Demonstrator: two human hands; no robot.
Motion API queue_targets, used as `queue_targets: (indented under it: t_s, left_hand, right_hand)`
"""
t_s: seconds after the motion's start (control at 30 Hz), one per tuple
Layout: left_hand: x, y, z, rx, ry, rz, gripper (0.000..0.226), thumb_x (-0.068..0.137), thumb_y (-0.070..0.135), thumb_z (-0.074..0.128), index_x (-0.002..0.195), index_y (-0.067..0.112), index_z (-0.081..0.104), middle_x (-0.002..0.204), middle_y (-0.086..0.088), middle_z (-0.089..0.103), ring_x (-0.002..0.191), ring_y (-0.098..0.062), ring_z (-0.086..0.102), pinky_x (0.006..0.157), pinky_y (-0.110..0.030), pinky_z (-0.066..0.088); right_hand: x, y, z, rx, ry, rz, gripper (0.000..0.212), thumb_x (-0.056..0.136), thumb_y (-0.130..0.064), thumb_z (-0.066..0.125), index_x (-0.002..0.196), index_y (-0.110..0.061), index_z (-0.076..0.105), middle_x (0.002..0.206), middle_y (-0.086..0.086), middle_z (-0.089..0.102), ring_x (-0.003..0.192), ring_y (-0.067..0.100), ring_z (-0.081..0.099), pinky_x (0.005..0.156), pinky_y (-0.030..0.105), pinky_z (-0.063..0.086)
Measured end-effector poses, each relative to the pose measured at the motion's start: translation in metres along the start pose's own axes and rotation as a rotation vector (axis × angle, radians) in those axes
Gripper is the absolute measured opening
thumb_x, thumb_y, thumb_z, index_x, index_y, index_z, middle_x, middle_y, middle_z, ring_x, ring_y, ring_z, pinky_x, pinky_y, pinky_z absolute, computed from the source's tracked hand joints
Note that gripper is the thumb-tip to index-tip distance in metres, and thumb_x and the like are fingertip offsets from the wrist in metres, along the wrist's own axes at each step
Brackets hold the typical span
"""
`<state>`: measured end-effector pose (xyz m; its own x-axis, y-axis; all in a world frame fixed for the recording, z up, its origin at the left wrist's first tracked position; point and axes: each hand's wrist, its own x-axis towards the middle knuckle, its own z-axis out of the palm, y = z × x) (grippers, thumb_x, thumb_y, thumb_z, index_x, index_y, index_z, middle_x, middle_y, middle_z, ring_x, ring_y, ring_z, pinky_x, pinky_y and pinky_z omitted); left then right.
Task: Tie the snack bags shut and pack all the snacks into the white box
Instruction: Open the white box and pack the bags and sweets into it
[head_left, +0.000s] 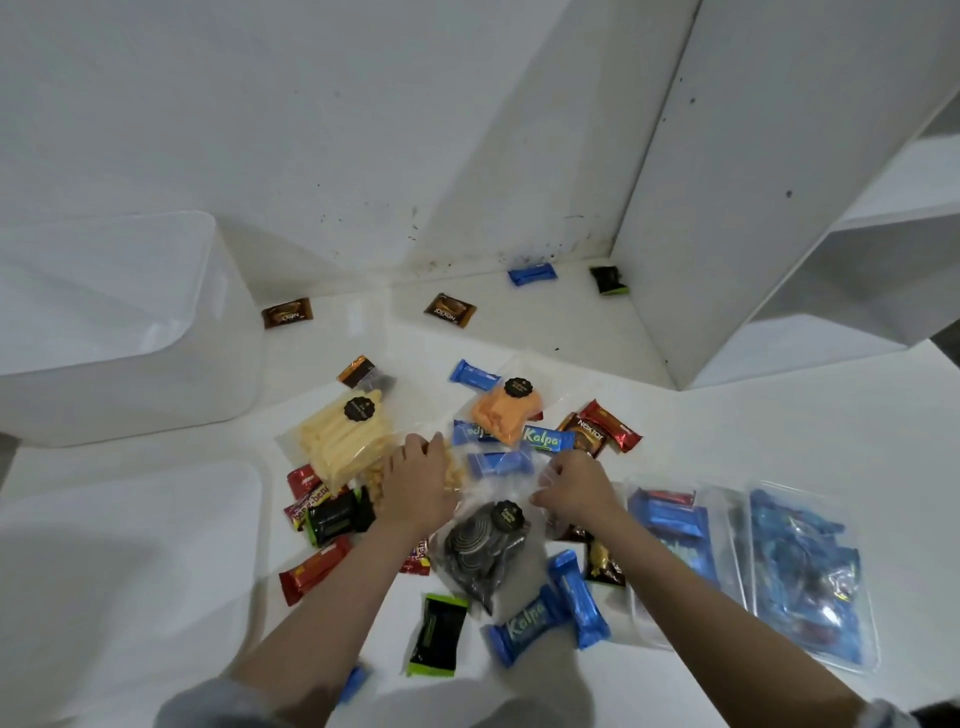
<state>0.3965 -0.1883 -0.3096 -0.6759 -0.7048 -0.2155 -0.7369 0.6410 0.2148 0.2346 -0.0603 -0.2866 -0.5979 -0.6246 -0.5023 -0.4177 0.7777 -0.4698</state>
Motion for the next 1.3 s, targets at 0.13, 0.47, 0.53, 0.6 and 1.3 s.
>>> queue_targets:
  t_s: [0.13, 0.47, 0.53, 0.6, 1.3]
  left_hand:
    - [0.000, -0.003, -0.010, -0.052, -0.014, -0.036, 0.095, 0.073, 0.052, 0.070, 0.147, 0.017, 0.020, 0.137, -0.009, 0.036, 0.127, -0.028, 0.035, 0.101, -0.041, 0.035]
    - [-0.037, -0.037, -0.055, -0.667, 0.127, -0.017, 0.088, 0.067, 0.038, 0.079, 0.141, 0.019, 0.035, 0.128, 0.002, 0.045, 0.126, -0.024, 0.035, 0.104, -0.046, 0.039]
    - [-0.048, -0.048, -0.072, -0.783, 0.216, -0.014, 0.084, 0.065, 0.042, 0.080, 0.135, 0.020, 0.039, 0.120, 0.007, 0.046, 0.117, -0.015, 0.042, 0.100, -0.036, 0.042]
    - [-0.058, -0.061, -0.096, -0.881, 0.270, -0.028, 0.089, 0.069, 0.040, 0.080, 0.141, 0.020, 0.031, 0.121, 0.009, 0.041, 0.114, -0.007, 0.042, 0.094, -0.022, 0.037]
    - [0.008, -0.302, -0.297, -0.932, 0.566, 0.027, 0.091, 0.074, 0.038, 0.077, 0.143, 0.017, 0.022, 0.126, -0.005, 0.037, 0.113, -0.012, 0.042, 0.092, -0.020, 0.034]
  right_hand:
    - [-0.008, -0.009, -0.010, 0.157, -0.187, -0.024, 0.019, 0.081, -0.008, 0.065, 0.073, -0.016, 0.050, 0.071, -0.001, 0.053, 0.058, 0.008, 0.054, 0.049, 0.019, 0.037]
    - [-0.050, -0.067, -0.030, 0.416, -0.303, -0.052, 0.018, 0.089, -0.006, 0.057, 0.103, -0.017, 0.061, 0.095, 0.006, 0.073, 0.084, 0.028, 0.072, 0.071, 0.038, 0.056]
    - [-0.057, -0.092, -0.031, 0.377, -0.262, -0.080, 0.022, 0.089, -0.010, 0.059, 0.111, -0.010, 0.061, 0.092, 0.005, 0.072, 0.076, 0.022, 0.072, 0.060, 0.031, 0.055]
    - [-0.064, -0.122, -0.033, 0.353, -0.202, -0.103, 0.026, 0.090, -0.007, 0.057, 0.115, -0.005, 0.060, 0.087, 0.006, 0.070, 0.064, 0.016, 0.069, 0.053, 0.027, 0.051]
    - [-0.078, -0.417, -0.010, 0.876, 0.128, -0.328, 0.017, 0.098, -0.015, 0.047, 0.103, -0.018, 0.063, 0.099, 0.007, 0.072, 0.082, 0.026, 0.070, 0.061, 0.033, 0.058]
